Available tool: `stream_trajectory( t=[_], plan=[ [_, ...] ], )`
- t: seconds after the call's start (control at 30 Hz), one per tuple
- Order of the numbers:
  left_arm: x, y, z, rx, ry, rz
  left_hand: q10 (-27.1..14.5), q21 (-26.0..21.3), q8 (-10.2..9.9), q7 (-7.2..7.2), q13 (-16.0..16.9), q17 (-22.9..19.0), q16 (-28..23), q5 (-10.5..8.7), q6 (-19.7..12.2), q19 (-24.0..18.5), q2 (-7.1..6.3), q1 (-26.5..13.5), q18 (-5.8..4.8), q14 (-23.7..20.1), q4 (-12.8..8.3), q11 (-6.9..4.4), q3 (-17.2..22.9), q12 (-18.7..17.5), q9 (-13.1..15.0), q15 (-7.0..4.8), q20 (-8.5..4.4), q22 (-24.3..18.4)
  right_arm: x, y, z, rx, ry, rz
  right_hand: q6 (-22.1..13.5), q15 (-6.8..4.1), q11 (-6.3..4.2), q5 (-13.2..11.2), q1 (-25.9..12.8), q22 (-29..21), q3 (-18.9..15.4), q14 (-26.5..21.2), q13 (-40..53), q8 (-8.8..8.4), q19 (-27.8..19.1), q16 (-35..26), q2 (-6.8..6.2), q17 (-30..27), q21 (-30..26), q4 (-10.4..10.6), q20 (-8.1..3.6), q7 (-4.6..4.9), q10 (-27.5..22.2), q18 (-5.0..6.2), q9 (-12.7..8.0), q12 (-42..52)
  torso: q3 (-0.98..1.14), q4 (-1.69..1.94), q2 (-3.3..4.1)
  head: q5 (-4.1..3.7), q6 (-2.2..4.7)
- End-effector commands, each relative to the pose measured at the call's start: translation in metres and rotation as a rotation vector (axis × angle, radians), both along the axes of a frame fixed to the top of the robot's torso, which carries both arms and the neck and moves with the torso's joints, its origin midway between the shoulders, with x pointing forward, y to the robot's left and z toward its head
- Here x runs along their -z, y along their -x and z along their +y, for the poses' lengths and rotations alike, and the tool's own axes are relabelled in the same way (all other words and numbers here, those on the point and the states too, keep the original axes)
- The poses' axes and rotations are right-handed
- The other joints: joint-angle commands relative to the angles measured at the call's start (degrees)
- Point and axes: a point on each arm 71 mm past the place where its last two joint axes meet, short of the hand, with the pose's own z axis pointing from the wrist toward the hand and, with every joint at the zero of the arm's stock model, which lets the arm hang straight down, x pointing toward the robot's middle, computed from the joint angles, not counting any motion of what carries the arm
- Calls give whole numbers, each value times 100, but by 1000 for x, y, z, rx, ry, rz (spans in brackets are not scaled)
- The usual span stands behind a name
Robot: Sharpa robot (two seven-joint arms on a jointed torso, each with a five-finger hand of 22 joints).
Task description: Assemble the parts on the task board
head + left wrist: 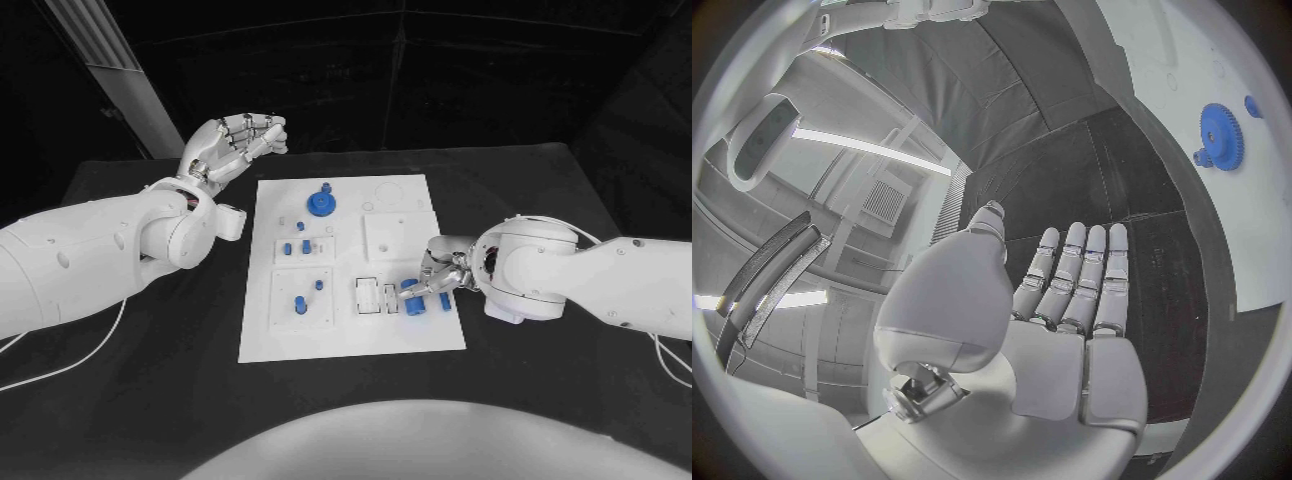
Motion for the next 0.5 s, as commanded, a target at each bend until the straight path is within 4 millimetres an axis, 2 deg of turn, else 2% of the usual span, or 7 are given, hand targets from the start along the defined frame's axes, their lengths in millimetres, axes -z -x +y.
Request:
stream_trajectory(
  t=[0.03, 0.2, 0.37, 0.5],
  plan=[
    [-10, 4, -2, 34, 64, -128, -37, -29, 25, 569, -8, -5, 19, 39, -49, 35, 58, -11, -100, -45, 7, -12, -30, 27, -6, 6, -4, -7, 8, 3, 0, -20, 50, 54, -20, 21, -15, -21, 85, 1509, 36, 596, 1507, -60, 605, 14, 25, 1507, 18, -32, 1, 13, 597, -42, -34, 15, -3, -10, 2, -5, 0],
    [-10, 4, -2, 35, 64, -127, -37, -29, 25, 569, -8, -5, 19, 39, -49, 35, 58, -11, -100, -45, 7, -12, -30, 27, -6, 6, -4, -7, 12, 3, 2, -27, 64, 70, 3, 31, -6, 7, 380, 1509, 173, 596, 1507, -195, 605, 14, 101, 1507, 18, -190, 10, 23, 597, -42, -43, 15, -1, -5, 2, -13, 0],
    [-10, 4, -2, 36, 64, -127, -37, -29, 25, 569, -8, -5, 19, 39, -49, 35, 58, -11, -100, -45, 7, -12, -30, 27, -6, 6, -4, -7, 15, 3, 4, -32, 71, 72, 18, 42, 1, 44, 616, 1509, 296, 596, 1507, -287, 605, 14, 95, 1507, 18, -353, 20, 30, 597, -42, -52, 15, 1, 0, 0, -8, 0],
    [-10, 4, -2, 36, 64, -127, -37, -29, 25, 569, -8, -5, 19, 39, -49, 35, 58, -11, -100, -45, 7, -12, -30, 27, -6, 6, -4, -7, 16, 3, 5, -36, 71, 69, -73, 74, 43, 149, 731, 1509, 403, 596, 1507, -450, 605, 14, 61, 1507, 18, -458, 43, 84, 597, -42, -102, 15, 1, -3, -3, -11, 0]
  ],
)
